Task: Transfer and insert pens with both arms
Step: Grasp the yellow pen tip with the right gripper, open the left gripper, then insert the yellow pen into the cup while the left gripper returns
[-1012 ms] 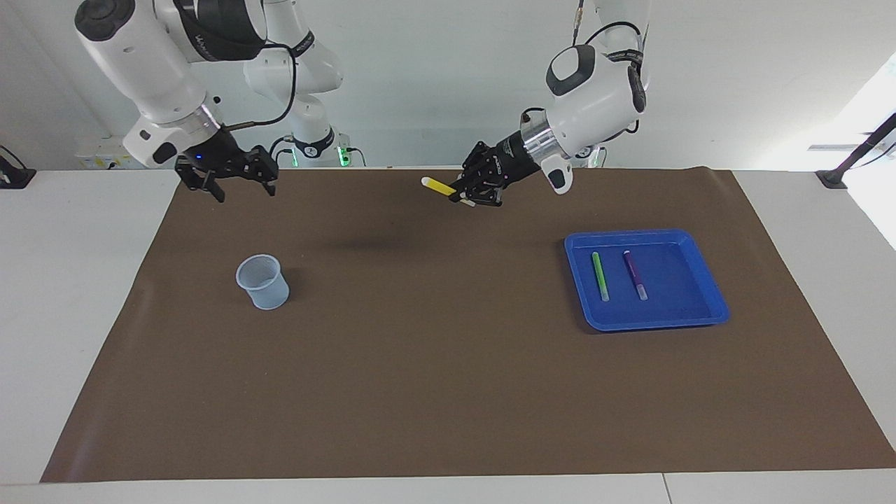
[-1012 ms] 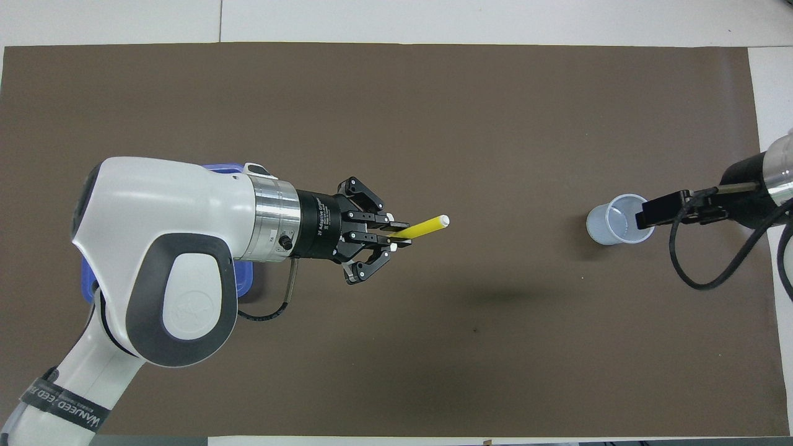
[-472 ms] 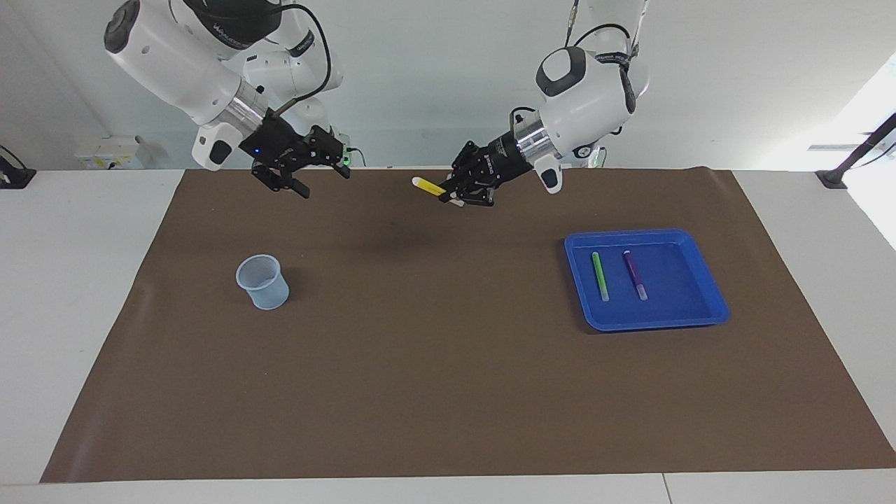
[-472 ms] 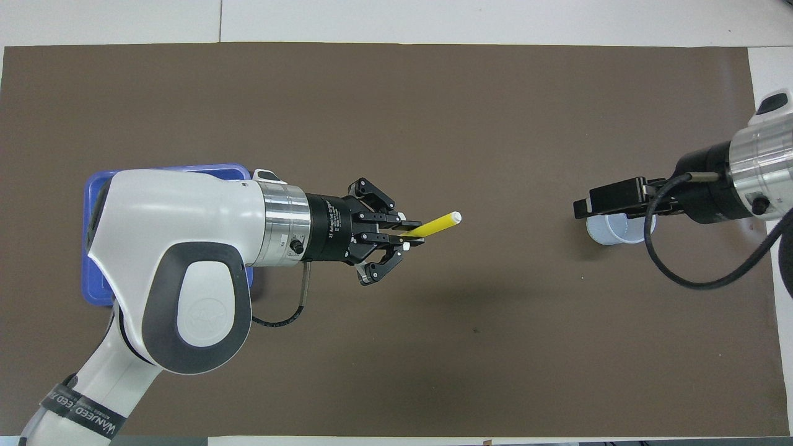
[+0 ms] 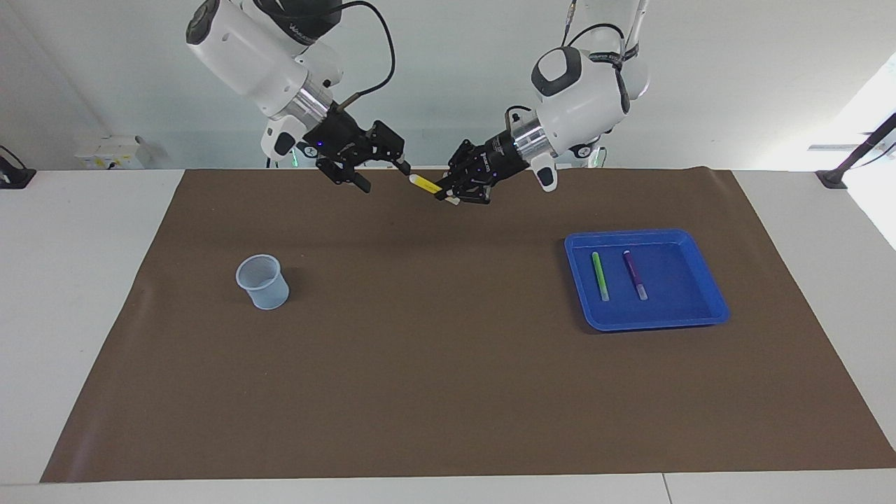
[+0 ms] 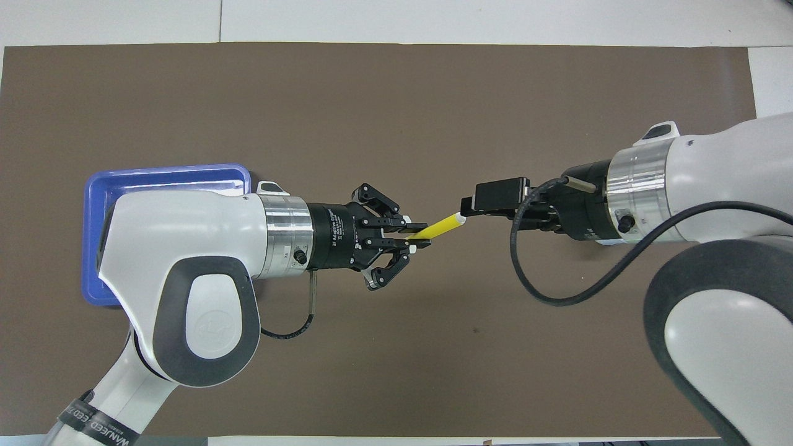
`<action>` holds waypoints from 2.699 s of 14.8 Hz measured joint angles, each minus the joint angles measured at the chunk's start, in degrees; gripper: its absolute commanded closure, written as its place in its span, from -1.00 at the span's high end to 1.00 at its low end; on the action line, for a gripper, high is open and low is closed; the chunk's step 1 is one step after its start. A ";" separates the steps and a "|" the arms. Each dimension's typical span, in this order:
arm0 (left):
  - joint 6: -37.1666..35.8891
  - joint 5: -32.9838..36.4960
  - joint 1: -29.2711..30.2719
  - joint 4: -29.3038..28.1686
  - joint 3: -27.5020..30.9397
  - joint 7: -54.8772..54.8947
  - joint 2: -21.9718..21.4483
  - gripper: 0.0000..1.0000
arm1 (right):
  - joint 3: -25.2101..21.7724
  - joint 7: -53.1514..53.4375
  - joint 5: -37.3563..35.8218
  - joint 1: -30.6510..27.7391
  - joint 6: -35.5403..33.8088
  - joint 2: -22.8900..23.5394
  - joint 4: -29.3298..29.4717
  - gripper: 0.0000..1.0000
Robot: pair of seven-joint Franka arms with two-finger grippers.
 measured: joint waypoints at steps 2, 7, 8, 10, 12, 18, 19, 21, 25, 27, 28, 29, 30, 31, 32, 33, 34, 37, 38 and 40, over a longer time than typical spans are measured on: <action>0.18 -0.17 -0.01 -0.15 0.01 0.02 -0.15 -1.00 | 0.02 0.95 0.00 1.70 3.28 0.00 -0.98 0.86; 1.10 -0.83 -0.01 -0.25 0.01 0.09 -0.17 -1.00 | 0.01 6.03 0.02 4.39 6.96 0.00 -1.97 0.57; 1.21 -0.85 -0.01 -0.25 0.01 0.09 -0.17 -1.00 | 0.01 6.37 0.02 4.58 7.02 0.00 -1.98 0.52; 1.33 -1.04 -0.01 -0.26 0.01 0.09 -0.17 -1.00 | -0.02 6.47 0.03 4.65 7.02 0.00 -2.00 0.40; 1.54 -1.14 -0.01 -0.26 0.01 0.09 -0.17 -1.00 | -0.07 6.47 0.03 4.65 7.02 0.00 -2.02 0.20; 2.36 -1.31 -0.01 -0.36 0.01 0.09 -0.17 -1.00 | -0.08 6.47 0.03 4.65 7.04 0.00 -2.03 -0.02; 2.39 -1.32 -0.04 -0.39 0.01 0.09 -0.17 -1.00 | -0.08 6.47 0.03 4.65 7.05 0.00 -2.03 -0.07; 2.71 -1.47 -0.39 -0.41 0.01 0.10 -0.17 -1.00 | -0.12 6.47 0.03 4.65 7.07 0.00 -2.03 -0.46; 3.49 -1.80 -0.73 -0.46 0.00 0.10 -0.17 -1.00 | -0.18 6.47 0.09 4.65 7.13 0.00 -2.02 -1.00; 3.52 -1.83 -0.74 -0.50 0.01 0.14 -0.19 -1.00 | -0.20 6.47 0.11 4.65 7.13 0.01 -2.04 -1.00; 3.55 -1.85 -0.74 -0.51 0.01 0.15 -0.19 -1.00 | -0.21 6.47 0.11 4.64 7.13 0.01 -2.04 -1.00; 3.66 -1.88 -0.78 -0.52 0.01 0.16 -0.19 0.98 | -0.22 6.47 0.11 4.64 7.13 0.01 -2.04 -1.00; 4.12 -1.88 -0.97 -0.55 0.01 0.22 -0.18 1.00 | -0.25 6.47 0.11 4.60 7.13 0.01 -2.04 -1.00; 5.35 -1.98 -1.44 -0.57 0.00 0.23 -0.19 1.00 | -0.34 6.45 0.11 4.52 7.13 0.01 -2.06 -1.00; 6.88 -2.17 -2.13 -0.57 0.01 0.23 -0.20 1.00 | -0.35 6.14 0.11 4.40 7.10 0.01 -2.09 -1.00; 8.10 -2.27 -2.84 -0.57 0.00 0.22 -0.21 1.00 | -0.37 5.40 0.11 4.20 7.01 0.01 -2.14 -1.00; 8.85 -2.30 -3.29 -0.57 -0.02 0.21 -0.24 1.00 | -0.42 4.56 0.10 3.83 6.59 0.01 -2.20 -1.00; 9.06 -2.09 -2.89 -0.59 0.53 0.24 -0.27 1.00 | -0.57 -0.74 -2.55 0.29 1.12 -0.06 -2.25 -1.00; 8.36 -1.19 -1.91 -0.64 0.59 0.37 -0.27 1.00 | -0.64 -4.06 -4.90 -2.19 -1.37 -0.11 -2.27 -1.00; 3.93 3.16 1.13 -0.64 0.73 0.81 -0.31 1.00 | -0.94 -11.45 -8.14 -7.68 -5.76 -0.18 -2.29 -1.00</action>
